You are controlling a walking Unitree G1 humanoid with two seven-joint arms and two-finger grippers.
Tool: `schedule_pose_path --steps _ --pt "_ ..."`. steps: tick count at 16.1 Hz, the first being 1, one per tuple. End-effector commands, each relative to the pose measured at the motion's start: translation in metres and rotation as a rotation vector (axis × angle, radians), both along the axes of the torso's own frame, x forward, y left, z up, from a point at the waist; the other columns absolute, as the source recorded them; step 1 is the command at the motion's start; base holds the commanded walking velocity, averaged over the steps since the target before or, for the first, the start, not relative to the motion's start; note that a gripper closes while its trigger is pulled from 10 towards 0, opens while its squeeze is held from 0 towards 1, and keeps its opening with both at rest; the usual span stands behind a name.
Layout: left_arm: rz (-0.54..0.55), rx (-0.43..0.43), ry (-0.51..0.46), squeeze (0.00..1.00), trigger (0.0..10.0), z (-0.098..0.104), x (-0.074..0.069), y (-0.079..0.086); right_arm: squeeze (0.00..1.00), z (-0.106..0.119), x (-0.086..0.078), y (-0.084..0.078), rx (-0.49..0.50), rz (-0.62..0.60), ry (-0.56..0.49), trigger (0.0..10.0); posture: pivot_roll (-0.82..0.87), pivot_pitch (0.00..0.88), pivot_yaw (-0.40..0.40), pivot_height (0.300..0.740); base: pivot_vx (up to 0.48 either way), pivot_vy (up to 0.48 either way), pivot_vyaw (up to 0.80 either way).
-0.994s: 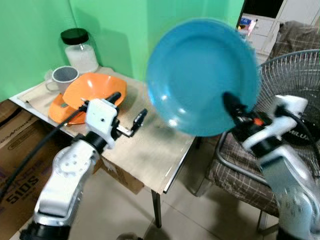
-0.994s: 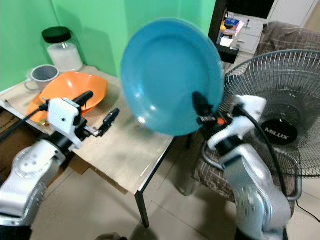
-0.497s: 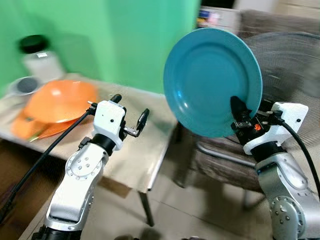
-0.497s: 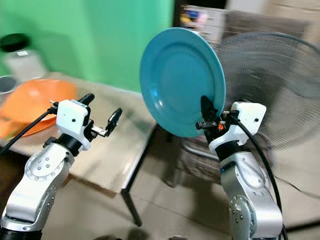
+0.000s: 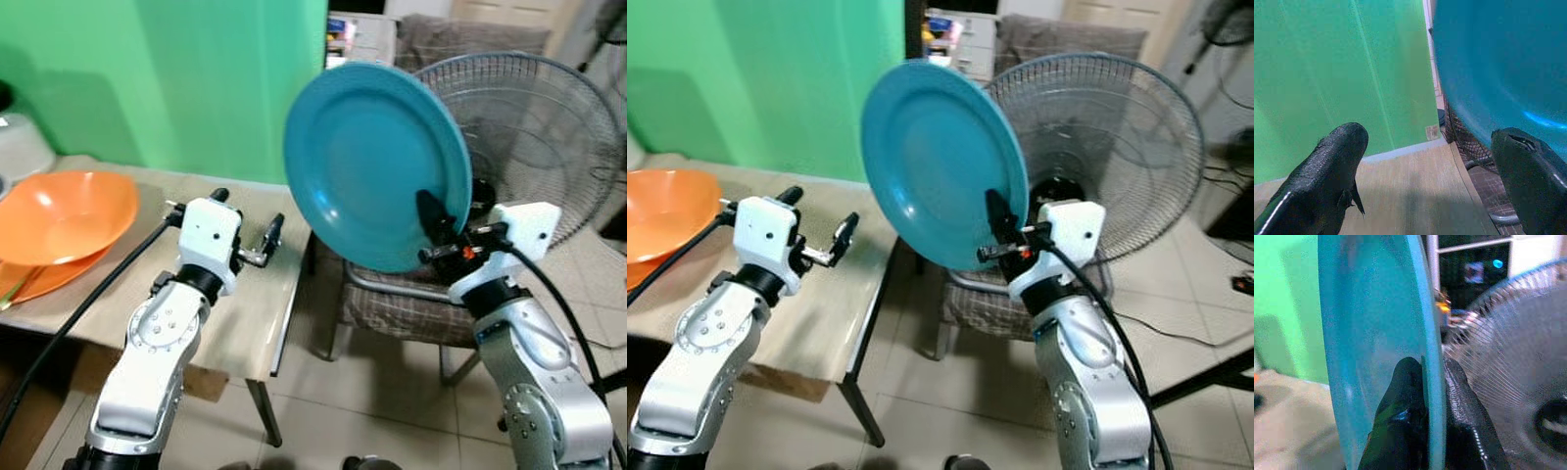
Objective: Setting the table
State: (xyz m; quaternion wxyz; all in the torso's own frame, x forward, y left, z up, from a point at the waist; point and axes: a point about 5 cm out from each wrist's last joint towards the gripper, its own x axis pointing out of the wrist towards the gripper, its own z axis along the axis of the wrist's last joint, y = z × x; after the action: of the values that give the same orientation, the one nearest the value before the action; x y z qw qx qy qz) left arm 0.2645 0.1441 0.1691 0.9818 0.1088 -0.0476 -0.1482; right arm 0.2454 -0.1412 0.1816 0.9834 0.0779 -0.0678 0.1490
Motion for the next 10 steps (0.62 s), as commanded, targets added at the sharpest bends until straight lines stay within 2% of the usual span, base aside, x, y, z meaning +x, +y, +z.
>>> schedule_pose_path --steps 1,5,9,10 --pt "0.014 0.007 -0.019 0.0 10.0 0.0042 0.0006 0.0022 0.0 0.0022 0.0017 -0.0042 -0.004 -0.035 -0.015 10.0 0.09 0.0 -0.003 0.74 0.0 0.0 -0.8" --pt "0.057 0.03 -0.02 0.0 10.0 0.0004 0.0015 0.0074 0.0 -0.0007 0.0032 -0.0065 0.005 -0.068 -0.007 10.0 0.08 0.0 0.005 0.74 0.0 0.0 -0.8" --pt "0.04 0.029 -0.025 0.0 10.0 0.0002 -0.0002 0.0037 0.0 -0.0029 0.0027 -0.0094 0.031 -0.098 0.008 10.0 0.08 0.0 0.005 0.74 0.0 0.0 0.0" --pt "0.04 0.03 -0.025 0.0 10.0 -0.0003 -0.0004 0.0036 0.0 -0.003 0.0024 -0.0097 0.032 -0.1 0.009 10.0 0.08 0.0 0.003 0.74 0.0 0.0 -0.79"
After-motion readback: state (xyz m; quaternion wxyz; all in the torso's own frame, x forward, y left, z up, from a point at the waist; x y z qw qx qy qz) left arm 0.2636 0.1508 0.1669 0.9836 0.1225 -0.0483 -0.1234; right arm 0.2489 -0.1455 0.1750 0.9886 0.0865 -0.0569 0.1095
